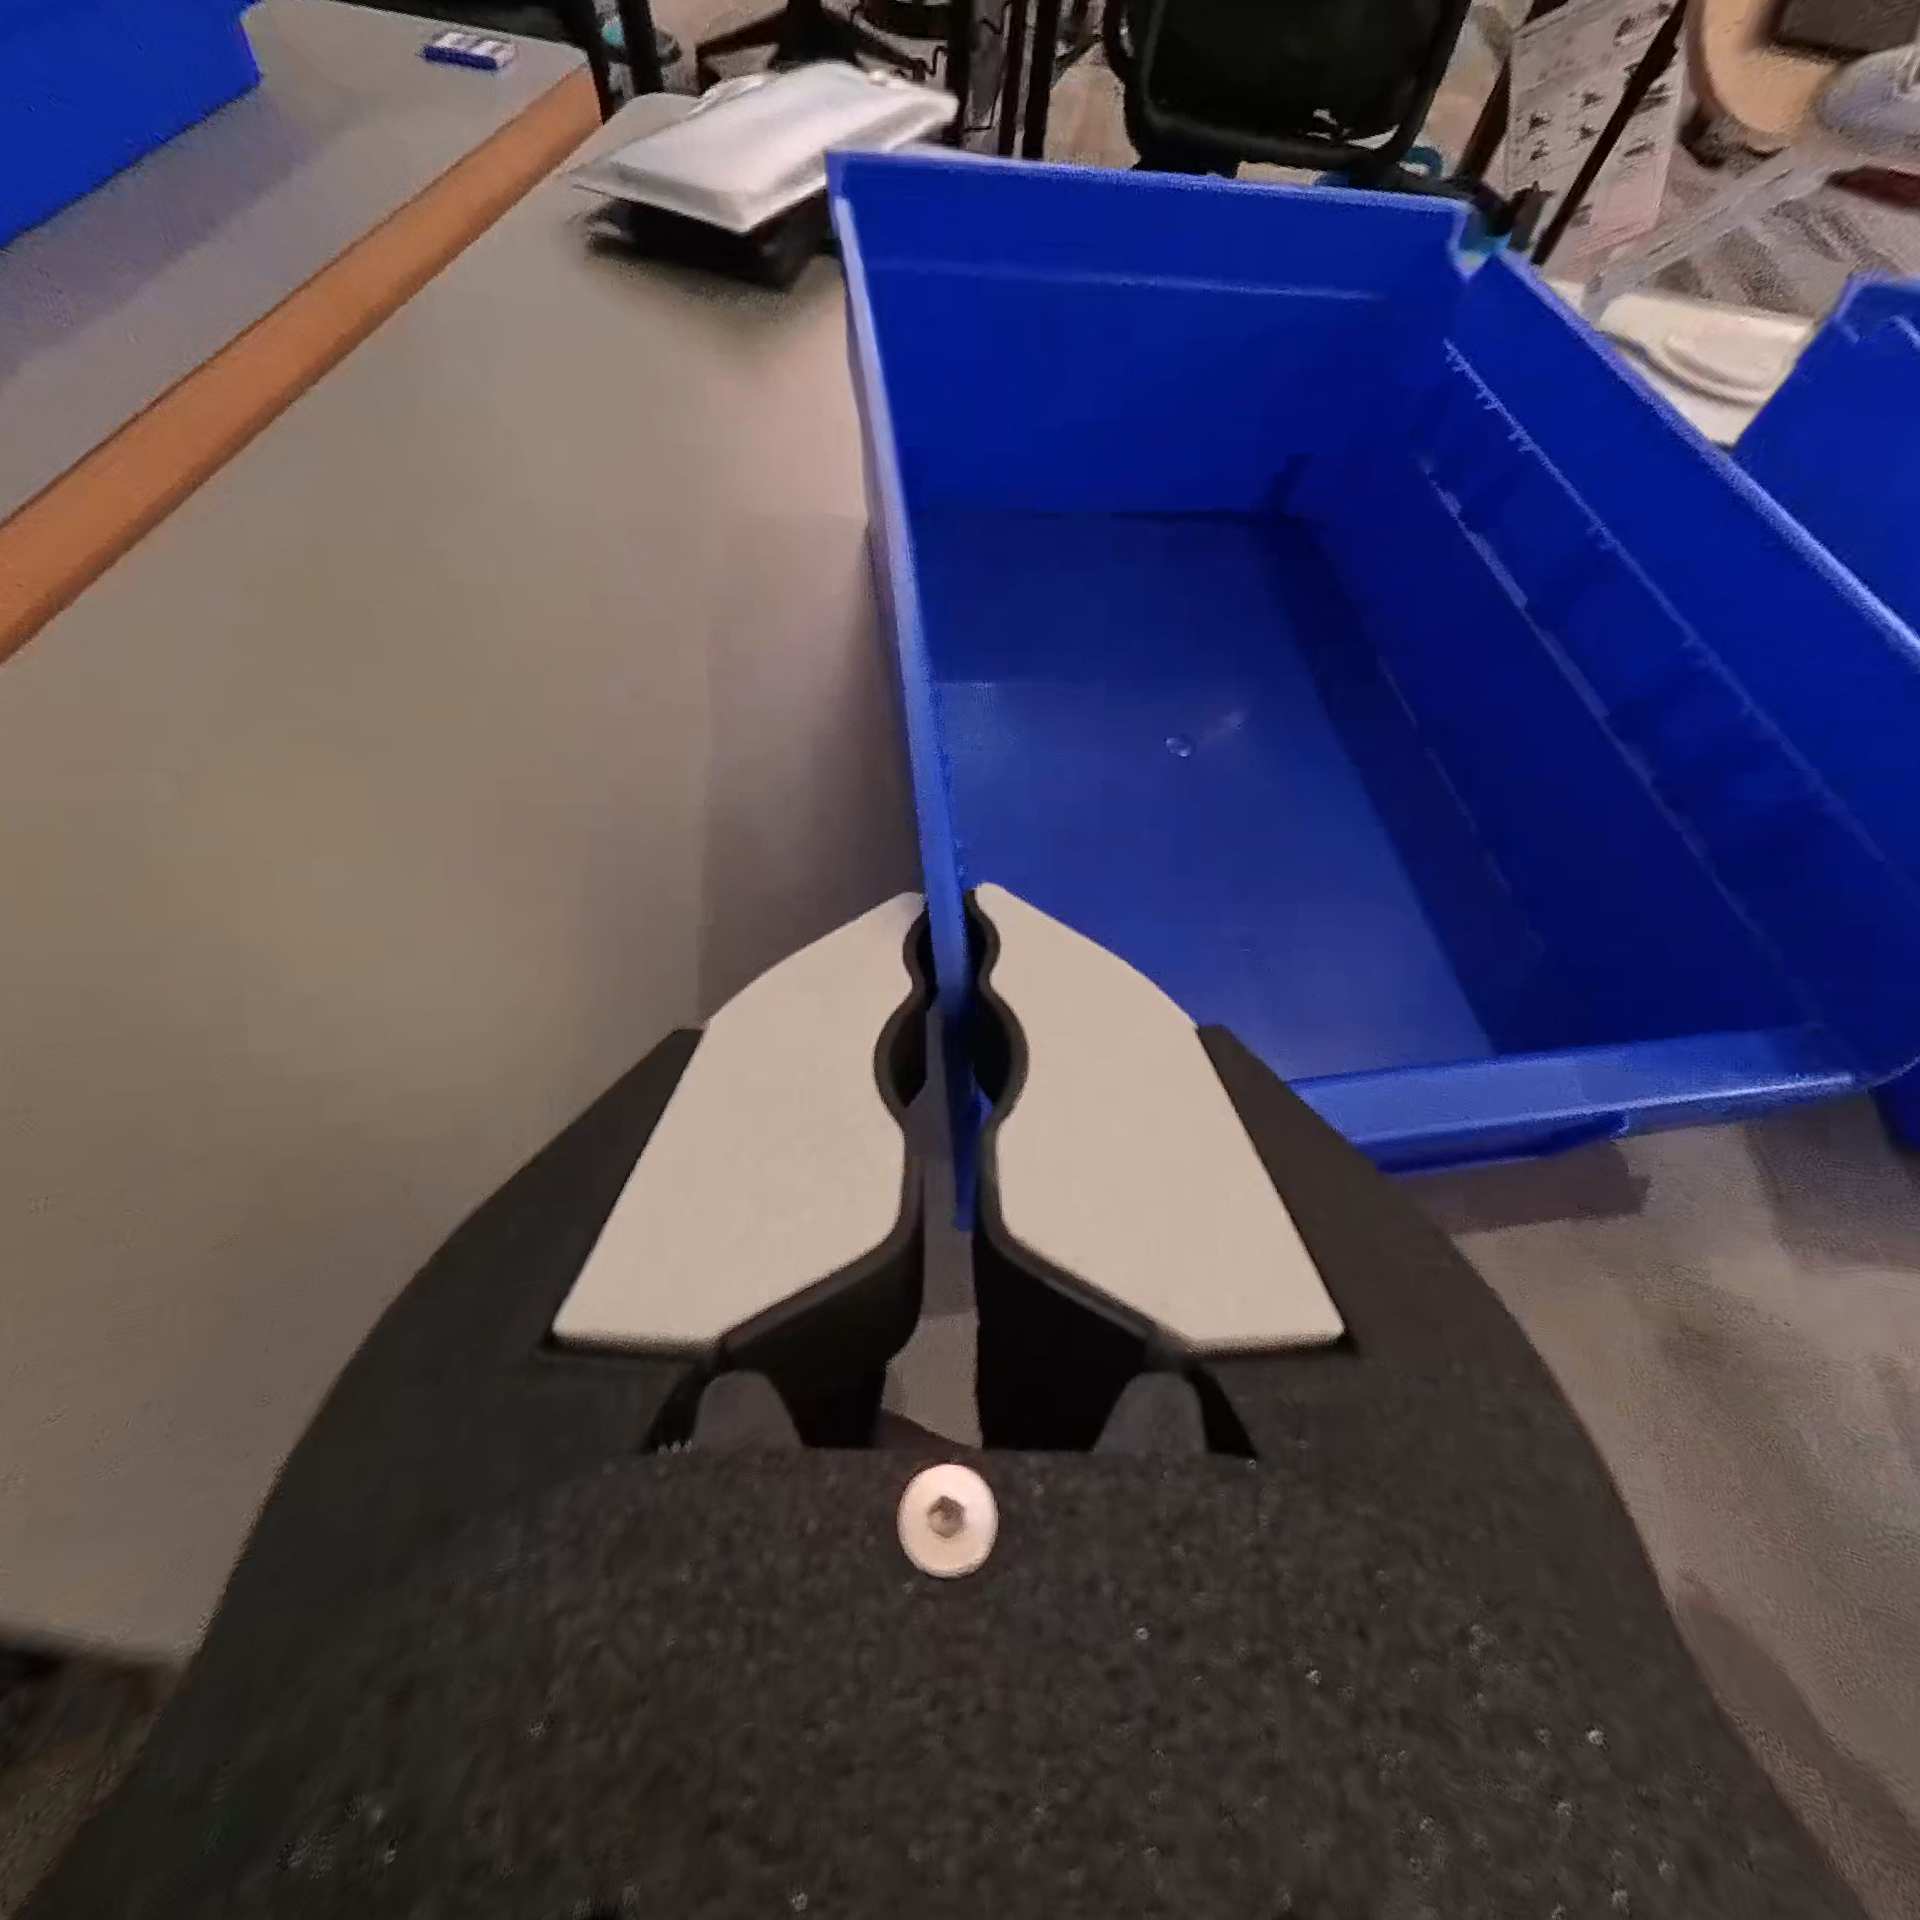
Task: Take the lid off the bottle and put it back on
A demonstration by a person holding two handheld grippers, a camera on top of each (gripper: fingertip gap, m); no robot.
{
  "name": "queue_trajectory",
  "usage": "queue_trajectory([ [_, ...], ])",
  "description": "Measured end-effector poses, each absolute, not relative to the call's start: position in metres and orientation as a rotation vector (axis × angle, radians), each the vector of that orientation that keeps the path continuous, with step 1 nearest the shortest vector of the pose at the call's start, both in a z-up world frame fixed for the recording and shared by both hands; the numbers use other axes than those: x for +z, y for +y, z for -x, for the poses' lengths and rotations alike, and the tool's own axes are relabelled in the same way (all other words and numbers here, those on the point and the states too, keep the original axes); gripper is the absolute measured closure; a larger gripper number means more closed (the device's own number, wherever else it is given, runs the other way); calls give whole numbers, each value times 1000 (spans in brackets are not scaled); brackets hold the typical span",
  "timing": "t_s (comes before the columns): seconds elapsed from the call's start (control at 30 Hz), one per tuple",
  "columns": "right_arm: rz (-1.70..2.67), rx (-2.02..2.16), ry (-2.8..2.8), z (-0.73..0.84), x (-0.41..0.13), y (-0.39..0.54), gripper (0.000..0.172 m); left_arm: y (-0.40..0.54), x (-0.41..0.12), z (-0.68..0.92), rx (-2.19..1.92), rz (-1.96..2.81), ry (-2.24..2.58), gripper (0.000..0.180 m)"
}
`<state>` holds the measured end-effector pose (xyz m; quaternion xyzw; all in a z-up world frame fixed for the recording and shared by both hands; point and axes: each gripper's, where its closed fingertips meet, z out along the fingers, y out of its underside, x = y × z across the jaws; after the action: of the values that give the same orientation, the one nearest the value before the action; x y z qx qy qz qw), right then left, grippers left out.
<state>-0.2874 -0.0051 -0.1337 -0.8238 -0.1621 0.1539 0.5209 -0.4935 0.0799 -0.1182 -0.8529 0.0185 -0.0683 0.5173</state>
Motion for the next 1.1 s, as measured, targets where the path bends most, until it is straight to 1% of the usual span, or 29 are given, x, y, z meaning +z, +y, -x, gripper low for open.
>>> queue_trajectory([
  [0.13,1958,339,-301,294,-135,13,108,32,-118,496,-150,2023,2,178],
  [0.17,1946,338,-304,299,-133,14,114,22,-118,495,-161,2020,-11,178],
  [0.2,1924,334,-318,303,-130,13,123,13,-118,494,-169,2016,-14,178],
  [0.23,1899,321,-335,307,-127,12,139,5,-118,494,-167,2012,-17,177],
  [0.27,1883,279,-338,307,-124,12,161,-3,-117,494,-159,2008,-24,178],
  [0.3,1882,212,-346,306,-122,11,164,-10,-117,495,-150,2003,-34,178],
  [0.4,1893,186,-399,312,-119,3,166,-30,-111,501,-96,1968,-72,178],
  [0.5,1874,208,-410,313,-103,-8,167,-47,-88,500,-24,1886,-63,177],
  [0.57,1818,192,-411,306,-81,-13,167,-52,-66,491,-18,1827,-50,177],
  [0.7,1638,130,-350,264,-17,-18,167,-42,-10,447,-84,1710,32,178],
  [0.83,1527,23,-206,183,47,-15,167,-11,50,362,-163,1600,183,177],
  [0.93,1478,-56,-56,98,87,-10,168,16,80,274,-226,1549,310,177],
  [1.03,1485,-142,90,3,99,-8,168,38,98,176,-304,1533,405,177],
  [1.1,1511,-204,161,-62,94,-7,169,51,92,108,-314,1545,486,178],
])
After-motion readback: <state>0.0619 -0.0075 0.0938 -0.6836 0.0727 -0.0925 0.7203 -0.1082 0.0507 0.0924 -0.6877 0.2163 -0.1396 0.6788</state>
